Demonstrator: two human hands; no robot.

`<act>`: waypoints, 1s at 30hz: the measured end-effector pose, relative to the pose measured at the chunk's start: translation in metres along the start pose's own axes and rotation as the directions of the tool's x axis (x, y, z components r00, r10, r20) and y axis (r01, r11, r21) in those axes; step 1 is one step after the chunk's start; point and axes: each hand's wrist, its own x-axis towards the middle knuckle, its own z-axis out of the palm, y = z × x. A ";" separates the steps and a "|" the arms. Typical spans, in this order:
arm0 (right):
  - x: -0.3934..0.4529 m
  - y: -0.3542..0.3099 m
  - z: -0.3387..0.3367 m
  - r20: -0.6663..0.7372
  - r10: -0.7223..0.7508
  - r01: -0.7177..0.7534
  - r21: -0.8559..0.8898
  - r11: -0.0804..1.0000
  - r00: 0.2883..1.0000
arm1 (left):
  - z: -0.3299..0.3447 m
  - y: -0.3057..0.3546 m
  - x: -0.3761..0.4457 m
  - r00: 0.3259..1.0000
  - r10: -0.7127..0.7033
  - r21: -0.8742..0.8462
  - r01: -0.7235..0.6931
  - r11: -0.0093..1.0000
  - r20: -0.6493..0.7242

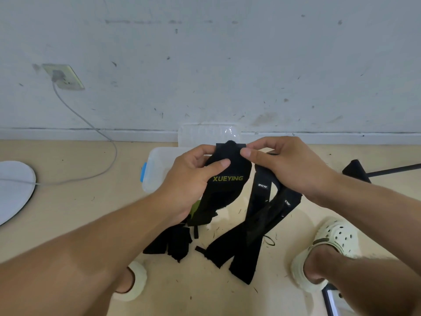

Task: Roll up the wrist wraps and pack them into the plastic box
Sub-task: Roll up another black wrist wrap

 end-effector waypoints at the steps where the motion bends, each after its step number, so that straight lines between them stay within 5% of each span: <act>1: 0.001 0.001 0.001 -0.012 -0.002 0.003 0.016 1.000 1.000 | 0.000 -0.001 0.000 1.000 0.004 0.012 -0.004 1.000 0.003; 14: 0.002 0.006 -0.004 0.022 -0.035 0.034 0.040 0.999 0.999 | 0.000 0.001 0.000 0.994 -0.067 -0.057 0.072 0.996 0.090; 18: -0.001 0.007 -0.003 -0.011 -0.104 0.103 -0.080 0.991 0.995 | 0.001 0.002 0.001 0.988 -0.079 -0.059 0.087 0.994 0.132; 24: 0.010 0.012 -0.018 -0.194 -0.274 0.149 -0.490 0.859 0.942 | -0.002 0.004 0.001 0.954 -0.199 -0.013 0.207 0.978 0.226; 30: 0.003 0.013 -0.009 -0.141 -0.356 0.238 -0.517 0.822 0.924 | 0.001 0.004 -0.005 0.958 -0.185 0.022 0.184 0.983 0.218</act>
